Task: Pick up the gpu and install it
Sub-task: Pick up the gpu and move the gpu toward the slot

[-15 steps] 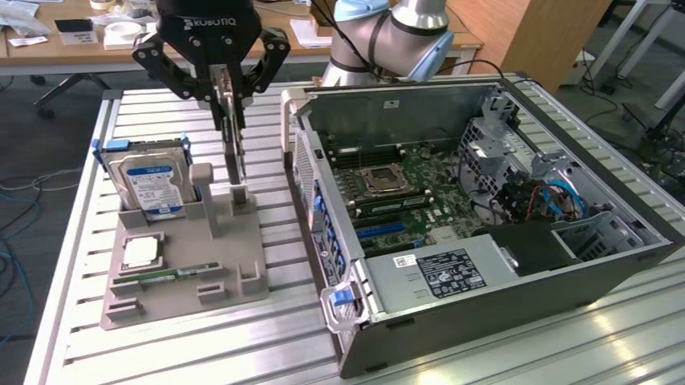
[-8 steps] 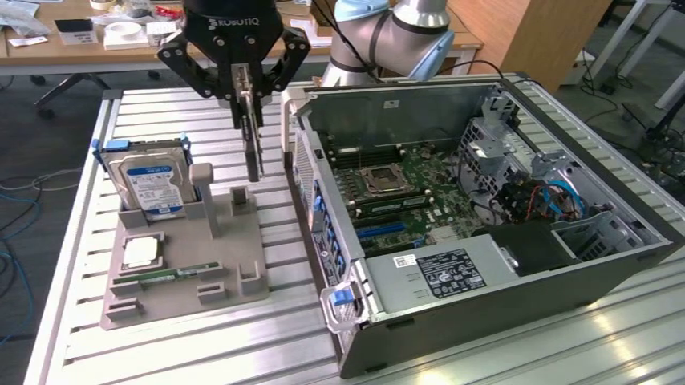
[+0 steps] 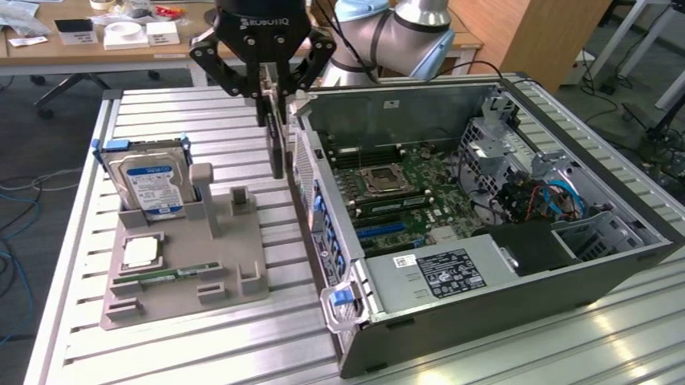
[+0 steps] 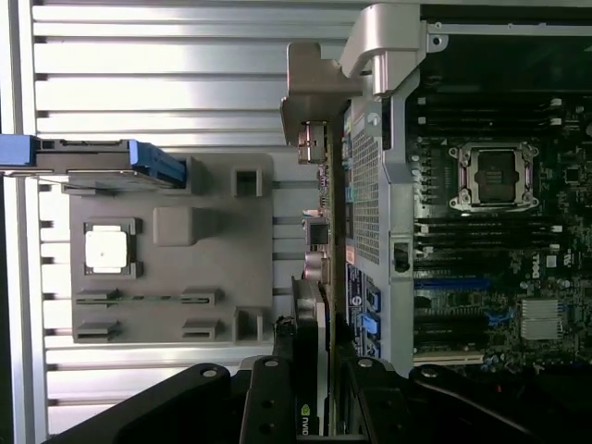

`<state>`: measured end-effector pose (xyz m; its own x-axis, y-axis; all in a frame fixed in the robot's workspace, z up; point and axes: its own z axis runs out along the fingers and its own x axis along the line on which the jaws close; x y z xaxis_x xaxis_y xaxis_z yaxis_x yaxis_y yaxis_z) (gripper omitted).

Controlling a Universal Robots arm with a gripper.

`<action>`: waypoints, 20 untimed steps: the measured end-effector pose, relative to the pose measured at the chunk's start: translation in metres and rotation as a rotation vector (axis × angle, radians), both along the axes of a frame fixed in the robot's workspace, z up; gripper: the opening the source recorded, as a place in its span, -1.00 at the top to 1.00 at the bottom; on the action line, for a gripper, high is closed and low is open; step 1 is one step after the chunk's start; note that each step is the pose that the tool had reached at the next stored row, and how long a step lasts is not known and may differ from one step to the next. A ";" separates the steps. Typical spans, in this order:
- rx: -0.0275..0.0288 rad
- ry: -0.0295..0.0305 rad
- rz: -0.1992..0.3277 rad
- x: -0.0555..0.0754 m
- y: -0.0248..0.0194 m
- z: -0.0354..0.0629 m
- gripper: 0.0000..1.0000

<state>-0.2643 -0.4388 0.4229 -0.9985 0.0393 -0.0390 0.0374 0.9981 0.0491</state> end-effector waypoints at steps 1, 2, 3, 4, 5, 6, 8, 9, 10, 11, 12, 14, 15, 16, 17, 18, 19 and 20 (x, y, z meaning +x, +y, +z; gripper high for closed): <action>0.0000 0.0000 0.000 0.003 0.0000 0.0000 0.46; 0.0000 0.0001 0.000 0.007 0.0000 0.0000 0.46; -0.0001 0.0001 0.000 0.011 0.0000 0.0001 0.46; 0.0000 0.0001 0.000 0.014 0.0000 0.0001 0.46; 0.0000 0.0000 0.000 0.018 0.0000 0.0000 0.46; 0.0000 0.0000 0.000 0.022 0.0000 0.0000 0.46; 0.0000 0.0001 0.000 0.029 0.0000 0.0000 0.46; 0.0000 0.0001 0.000 0.033 0.0000 0.0001 0.46; 0.0000 0.0001 0.000 0.036 0.0000 0.0001 0.46; 0.0000 0.0001 0.000 0.039 0.0000 0.0001 0.46; 0.0001 0.0001 0.000 0.043 0.0000 0.0001 0.46; 0.0003 0.0000 0.000 0.050 0.0000 0.0000 0.46; 0.0004 0.0001 0.000 0.053 0.0000 0.0000 0.46; 0.0005 0.0000 0.000 0.057 0.0000 0.0000 0.46; 0.0006 0.0001 0.000 0.060 0.0000 0.0000 0.46; 0.0006 0.0001 0.000 0.064 0.0000 0.0000 0.46; 0.0007 0.0001 0.000 0.067 0.0000 0.0001 0.46; 0.0006 0.0002 0.000 0.070 0.0000 0.0001 0.46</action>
